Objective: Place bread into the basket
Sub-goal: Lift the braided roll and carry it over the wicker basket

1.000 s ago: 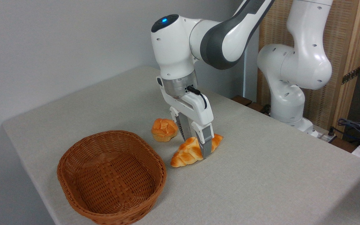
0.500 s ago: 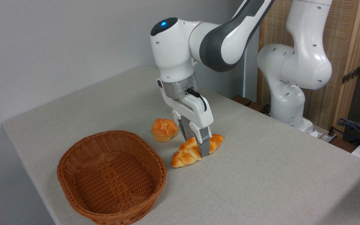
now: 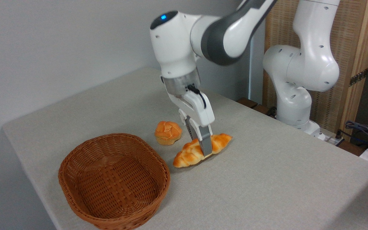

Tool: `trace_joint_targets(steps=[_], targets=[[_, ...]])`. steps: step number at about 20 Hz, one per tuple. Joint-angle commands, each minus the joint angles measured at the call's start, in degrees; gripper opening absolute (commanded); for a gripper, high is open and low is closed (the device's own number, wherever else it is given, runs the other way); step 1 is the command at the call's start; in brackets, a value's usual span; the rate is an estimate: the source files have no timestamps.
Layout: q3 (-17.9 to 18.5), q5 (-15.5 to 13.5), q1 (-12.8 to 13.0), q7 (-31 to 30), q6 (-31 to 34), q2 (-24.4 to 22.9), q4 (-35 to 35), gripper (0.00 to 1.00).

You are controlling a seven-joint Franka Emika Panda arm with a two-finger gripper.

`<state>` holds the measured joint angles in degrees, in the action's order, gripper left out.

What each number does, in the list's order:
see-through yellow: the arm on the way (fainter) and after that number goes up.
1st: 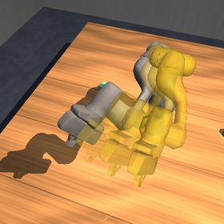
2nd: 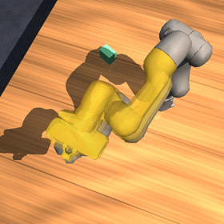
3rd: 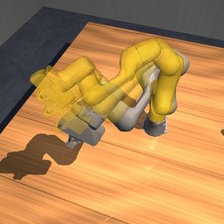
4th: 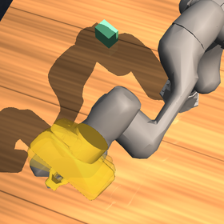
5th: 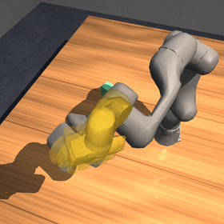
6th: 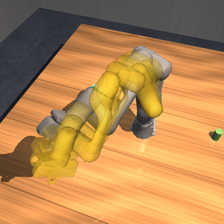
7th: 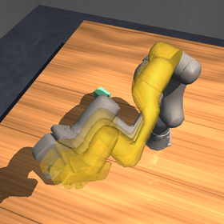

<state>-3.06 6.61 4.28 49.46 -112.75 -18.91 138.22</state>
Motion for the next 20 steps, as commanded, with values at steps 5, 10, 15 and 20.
trace_joint_targets(steps=[5, 10, 15, 20], targets=[[3.76, -3.69, 0.47, 6.36, 7.20, 2.20, -16.91, 0.40], [3.76, -8.27, 0.47, 1.27, 2.29, 12.65, -28.87, 0.40], [3.67, -6.52, 0.38, 0.55, -12.04, 19.07, -29.86, 0.43], [3.15, -0.20, 0.38, 0.64, -12.32, 22.94, -29.33, 0.73]])
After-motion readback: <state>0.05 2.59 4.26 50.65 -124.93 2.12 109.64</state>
